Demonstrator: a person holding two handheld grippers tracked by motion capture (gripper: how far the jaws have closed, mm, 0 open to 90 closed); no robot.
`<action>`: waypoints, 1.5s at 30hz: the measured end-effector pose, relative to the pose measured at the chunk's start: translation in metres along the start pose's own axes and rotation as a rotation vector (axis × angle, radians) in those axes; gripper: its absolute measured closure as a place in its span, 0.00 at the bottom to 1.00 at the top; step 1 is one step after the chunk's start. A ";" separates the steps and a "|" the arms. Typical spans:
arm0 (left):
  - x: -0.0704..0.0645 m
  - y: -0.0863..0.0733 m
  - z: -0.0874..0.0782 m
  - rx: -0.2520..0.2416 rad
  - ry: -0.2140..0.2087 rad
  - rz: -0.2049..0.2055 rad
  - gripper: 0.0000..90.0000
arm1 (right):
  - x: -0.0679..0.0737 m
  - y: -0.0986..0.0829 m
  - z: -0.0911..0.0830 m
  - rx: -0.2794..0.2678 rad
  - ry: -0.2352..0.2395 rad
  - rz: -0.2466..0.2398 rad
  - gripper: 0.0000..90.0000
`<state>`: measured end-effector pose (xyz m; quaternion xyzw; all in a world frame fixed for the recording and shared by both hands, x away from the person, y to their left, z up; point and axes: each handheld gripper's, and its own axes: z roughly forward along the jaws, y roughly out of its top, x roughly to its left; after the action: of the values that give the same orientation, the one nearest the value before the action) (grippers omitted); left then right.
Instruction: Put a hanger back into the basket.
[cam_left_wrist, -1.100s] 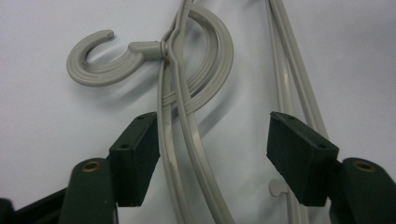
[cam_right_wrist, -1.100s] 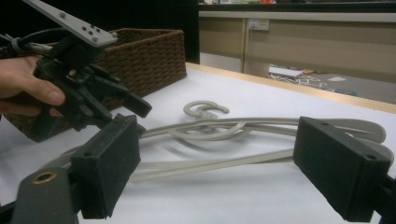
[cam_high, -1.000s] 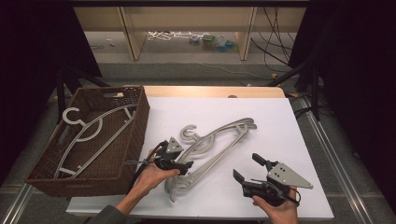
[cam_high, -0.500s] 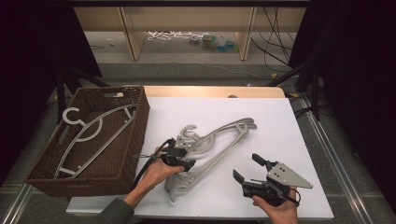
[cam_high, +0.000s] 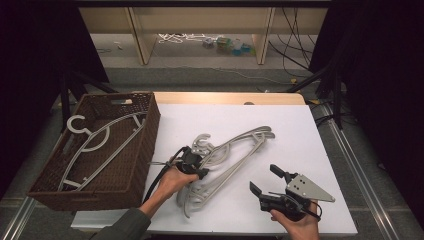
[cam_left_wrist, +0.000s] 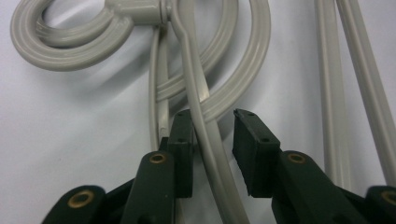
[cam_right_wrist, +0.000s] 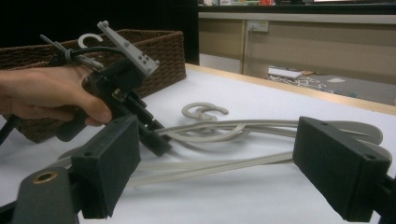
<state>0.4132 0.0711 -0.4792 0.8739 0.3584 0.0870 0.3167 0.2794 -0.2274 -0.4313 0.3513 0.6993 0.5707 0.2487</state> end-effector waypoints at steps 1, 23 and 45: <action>0.000 0.000 0.000 0.000 0.000 0.000 0.78 | 0.000 0.000 0.000 -0.001 -0.003 0.000 0.18; 0.004 0.007 -0.026 -0.137 -0.019 -0.090 0.90 | -0.003 0.001 0.001 -0.030 0.004 -0.023 0.18; 0.013 0.036 -0.076 -0.246 0.000 -0.110 0.90 | -0.002 0.000 -0.001 -0.003 0.007 0.010 0.18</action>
<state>0.4142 0.0978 -0.3988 0.8076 0.3924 0.1129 0.4255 0.2799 -0.2291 -0.4311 0.3522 0.6976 0.5743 0.2439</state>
